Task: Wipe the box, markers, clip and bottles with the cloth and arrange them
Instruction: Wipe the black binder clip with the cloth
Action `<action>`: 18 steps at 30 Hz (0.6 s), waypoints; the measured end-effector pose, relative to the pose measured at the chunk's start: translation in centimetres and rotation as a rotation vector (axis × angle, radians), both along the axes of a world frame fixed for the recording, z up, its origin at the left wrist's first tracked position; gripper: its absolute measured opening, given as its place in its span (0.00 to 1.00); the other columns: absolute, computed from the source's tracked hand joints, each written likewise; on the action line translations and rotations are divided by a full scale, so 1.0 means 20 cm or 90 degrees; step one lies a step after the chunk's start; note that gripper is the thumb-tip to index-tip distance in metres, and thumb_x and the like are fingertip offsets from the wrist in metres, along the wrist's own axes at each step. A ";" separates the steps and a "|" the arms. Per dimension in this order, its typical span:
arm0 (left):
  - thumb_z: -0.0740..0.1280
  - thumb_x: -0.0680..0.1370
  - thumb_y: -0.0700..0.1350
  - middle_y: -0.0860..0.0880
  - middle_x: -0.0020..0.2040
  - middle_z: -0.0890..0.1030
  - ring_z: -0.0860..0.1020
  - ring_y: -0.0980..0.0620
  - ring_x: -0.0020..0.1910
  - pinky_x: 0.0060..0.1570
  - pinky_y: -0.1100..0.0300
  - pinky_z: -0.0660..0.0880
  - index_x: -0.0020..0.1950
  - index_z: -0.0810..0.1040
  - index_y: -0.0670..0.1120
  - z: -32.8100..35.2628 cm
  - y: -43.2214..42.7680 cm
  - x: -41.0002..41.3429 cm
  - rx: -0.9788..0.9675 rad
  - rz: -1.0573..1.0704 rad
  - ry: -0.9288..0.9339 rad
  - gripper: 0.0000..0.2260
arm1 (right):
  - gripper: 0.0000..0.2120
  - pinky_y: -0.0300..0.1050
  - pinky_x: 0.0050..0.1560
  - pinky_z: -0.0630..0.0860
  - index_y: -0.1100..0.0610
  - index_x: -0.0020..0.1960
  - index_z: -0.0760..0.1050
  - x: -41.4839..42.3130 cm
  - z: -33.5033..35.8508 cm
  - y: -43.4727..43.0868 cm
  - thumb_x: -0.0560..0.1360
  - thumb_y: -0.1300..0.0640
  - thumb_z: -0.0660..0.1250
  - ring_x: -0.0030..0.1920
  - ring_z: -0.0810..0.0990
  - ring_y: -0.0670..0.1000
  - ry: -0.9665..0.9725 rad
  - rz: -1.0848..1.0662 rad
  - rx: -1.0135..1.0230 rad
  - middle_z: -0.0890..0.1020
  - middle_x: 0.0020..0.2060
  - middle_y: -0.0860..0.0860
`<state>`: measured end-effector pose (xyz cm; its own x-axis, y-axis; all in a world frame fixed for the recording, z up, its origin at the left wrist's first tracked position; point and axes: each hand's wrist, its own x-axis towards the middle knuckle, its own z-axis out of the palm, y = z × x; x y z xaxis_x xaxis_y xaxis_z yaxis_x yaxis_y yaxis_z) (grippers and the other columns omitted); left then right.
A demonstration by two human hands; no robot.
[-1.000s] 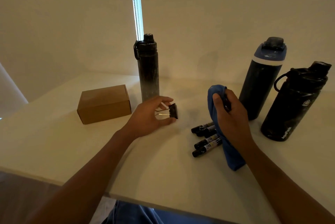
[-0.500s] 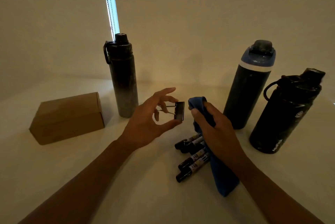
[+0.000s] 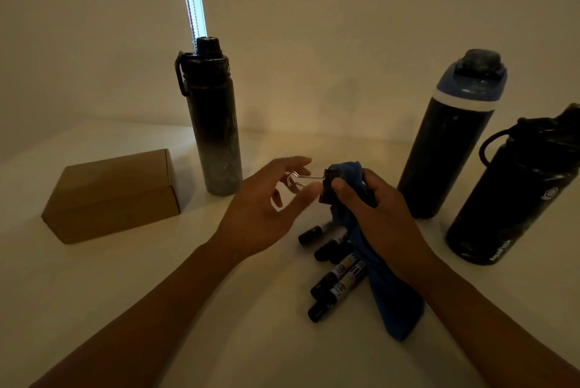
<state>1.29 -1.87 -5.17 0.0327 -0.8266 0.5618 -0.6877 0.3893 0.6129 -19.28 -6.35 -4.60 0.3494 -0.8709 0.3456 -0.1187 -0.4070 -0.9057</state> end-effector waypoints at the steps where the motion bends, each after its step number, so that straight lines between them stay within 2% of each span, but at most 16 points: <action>1: 0.64 0.81 0.63 0.61 0.54 0.83 0.82 0.59 0.52 0.46 0.64 0.80 0.66 0.78 0.57 0.01 -0.01 -0.01 0.029 0.011 0.043 0.17 | 0.10 0.43 0.55 0.81 0.46 0.62 0.79 0.00 0.00 0.00 0.82 0.47 0.67 0.52 0.84 0.45 -0.003 0.003 0.002 0.86 0.49 0.44; 3: 0.64 0.82 0.63 0.58 0.43 0.85 0.84 0.58 0.41 0.42 0.63 0.80 0.54 0.82 0.55 0.03 -0.02 -0.04 0.071 0.015 0.093 0.14 | 0.11 0.41 0.55 0.81 0.46 0.62 0.78 0.00 0.00 0.00 0.82 0.46 0.66 0.53 0.84 0.43 0.004 -0.004 -0.002 0.85 0.50 0.42; 5: 0.65 0.82 0.60 0.58 0.39 0.85 0.84 0.57 0.36 0.39 0.67 0.78 0.48 0.83 0.54 0.06 -0.05 -0.05 0.071 -0.001 0.089 0.13 | 0.12 0.39 0.55 0.80 0.45 0.63 0.78 -0.01 0.00 0.00 0.81 0.45 0.66 0.53 0.83 0.41 0.018 -0.030 -0.022 0.84 0.50 0.40; 8: 0.65 0.83 0.58 0.59 0.39 0.85 0.84 0.57 0.36 0.39 0.70 0.76 0.47 0.82 0.55 0.12 -0.08 -0.07 0.051 -0.015 0.079 0.12 | 0.05 0.34 0.48 0.78 0.45 0.55 0.77 -0.04 0.00 -0.01 0.82 0.45 0.65 0.47 0.82 0.39 0.014 -0.079 -0.038 0.83 0.43 0.38; 11: 0.65 0.84 0.57 0.57 0.38 0.84 0.84 0.56 0.36 0.39 0.68 0.77 0.47 0.82 0.53 0.11 -0.09 -0.06 0.015 0.009 0.089 0.12 | 0.09 0.33 0.42 0.73 0.47 0.49 0.75 -0.08 -0.03 0.00 0.84 0.44 0.62 0.41 0.78 0.39 0.049 -0.126 -0.096 0.79 0.40 0.42; 13: 0.65 0.85 0.56 0.56 0.37 0.83 0.83 0.55 0.36 0.40 0.67 0.78 0.47 0.82 0.52 0.07 -0.07 -0.05 0.005 0.032 0.104 0.12 | 0.08 0.29 0.49 0.72 0.48 0.55 0.77 -0.10 -0.05 0.00 0.85 0.47 0.61 0.48 0.75 0.38 0.103 -0.135 -0.184 0.79 0.49 0.44; 15: 0.64 0.85 0.56 0.56 0.37 0.82 0.83 0.54 0.37 0.39 0.66 0.78 0.48 0.82 0.52 0.04 -0.05 -0.04 0.006 0.044 0.105 0.12 | 0.12 0.26 0.55 0.69 0.55 0.63 0.79 -0.12 -0.07 -0.02 0.86 0.52 0.61 0.54 0.73 0.39 0.173 -0.124 -0.280 0.77 0.57 0.49; 18: 0.64 0.85 0.54 0.55 0.36 0.82 0.83 0.55 0.37 0.40 0.68 0.78 0.49 0.82 0.49 0.04 -0.01 -0.02 -0.008 0.050 0.079 0.12 | 0.17 0.30 0.58 0.70 0.56 0.69 0.75 -0.12 -0.08 -0.06 0.86 0.50 0.57 0.58 0.71 0.40 0.240 -0.083 -0.350 0.74 0.63 0.51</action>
